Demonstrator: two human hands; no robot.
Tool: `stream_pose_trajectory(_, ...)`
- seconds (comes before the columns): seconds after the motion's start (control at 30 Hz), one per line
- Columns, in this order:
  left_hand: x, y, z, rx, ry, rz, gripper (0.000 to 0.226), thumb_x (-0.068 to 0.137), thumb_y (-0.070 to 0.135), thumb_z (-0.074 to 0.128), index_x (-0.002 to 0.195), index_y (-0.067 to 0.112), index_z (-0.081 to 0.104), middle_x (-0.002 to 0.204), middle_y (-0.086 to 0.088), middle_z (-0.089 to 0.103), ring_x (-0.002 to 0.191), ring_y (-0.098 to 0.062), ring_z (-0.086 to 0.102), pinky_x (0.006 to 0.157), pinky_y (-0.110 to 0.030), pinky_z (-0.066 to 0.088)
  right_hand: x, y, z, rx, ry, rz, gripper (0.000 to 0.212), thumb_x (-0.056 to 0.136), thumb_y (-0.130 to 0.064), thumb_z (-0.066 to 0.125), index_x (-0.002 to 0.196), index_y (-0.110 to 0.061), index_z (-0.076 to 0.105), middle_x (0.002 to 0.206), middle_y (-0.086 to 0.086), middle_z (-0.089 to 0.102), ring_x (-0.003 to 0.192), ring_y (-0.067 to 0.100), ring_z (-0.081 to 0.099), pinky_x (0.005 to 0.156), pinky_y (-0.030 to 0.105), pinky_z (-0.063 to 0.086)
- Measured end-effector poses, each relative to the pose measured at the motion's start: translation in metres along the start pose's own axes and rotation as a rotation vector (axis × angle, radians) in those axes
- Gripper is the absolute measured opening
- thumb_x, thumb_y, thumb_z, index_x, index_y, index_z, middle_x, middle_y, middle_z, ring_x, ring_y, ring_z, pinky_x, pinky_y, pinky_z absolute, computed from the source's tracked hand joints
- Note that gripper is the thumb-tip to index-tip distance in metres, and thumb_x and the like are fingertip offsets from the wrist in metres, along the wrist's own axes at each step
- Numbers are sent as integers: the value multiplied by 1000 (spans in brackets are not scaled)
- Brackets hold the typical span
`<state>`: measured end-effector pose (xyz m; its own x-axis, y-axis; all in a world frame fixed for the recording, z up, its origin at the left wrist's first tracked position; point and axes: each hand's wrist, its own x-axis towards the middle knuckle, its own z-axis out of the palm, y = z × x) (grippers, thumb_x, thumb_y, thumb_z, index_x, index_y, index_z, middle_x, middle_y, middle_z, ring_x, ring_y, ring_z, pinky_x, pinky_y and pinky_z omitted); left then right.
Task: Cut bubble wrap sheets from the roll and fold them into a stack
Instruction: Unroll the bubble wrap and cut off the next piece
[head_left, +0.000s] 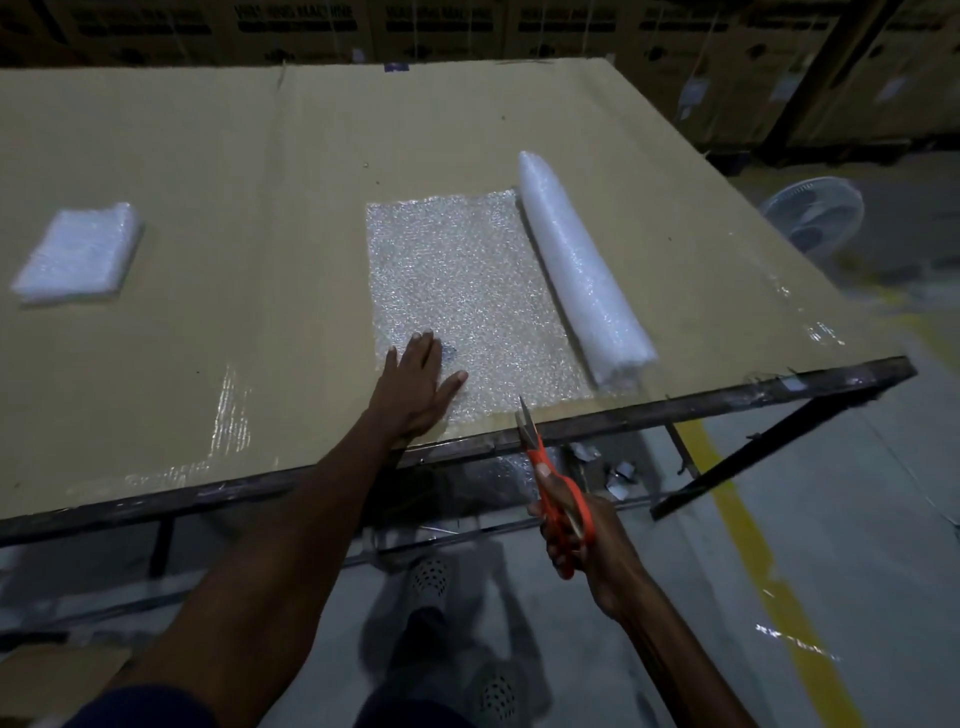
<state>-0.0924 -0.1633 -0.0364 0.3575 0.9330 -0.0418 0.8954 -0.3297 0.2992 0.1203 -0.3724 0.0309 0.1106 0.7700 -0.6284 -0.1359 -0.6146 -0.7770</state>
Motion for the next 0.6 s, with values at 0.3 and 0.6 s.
stream_pose_trajectory(0.3,-1,-4,13,-14,43,-19,78,102,61,22,159,8,15,168,-9,6,155,-23,2,124,-49,3,9,-7,-5,-46,14,-5,75,69,-65,74,97,5,72,57,2,51,43,13,43,44,22,34)
stream_pose_trajectory(0.6,-3,-4,15,-24,74,-18,93,91,71,4,159,9,16,168,-8,7,155,-21,2,124,-48,2,20,-12,-1,-51,36,2,72,77,-62,75,96,7,72,57,2,52,44,13,43,44,22,33)
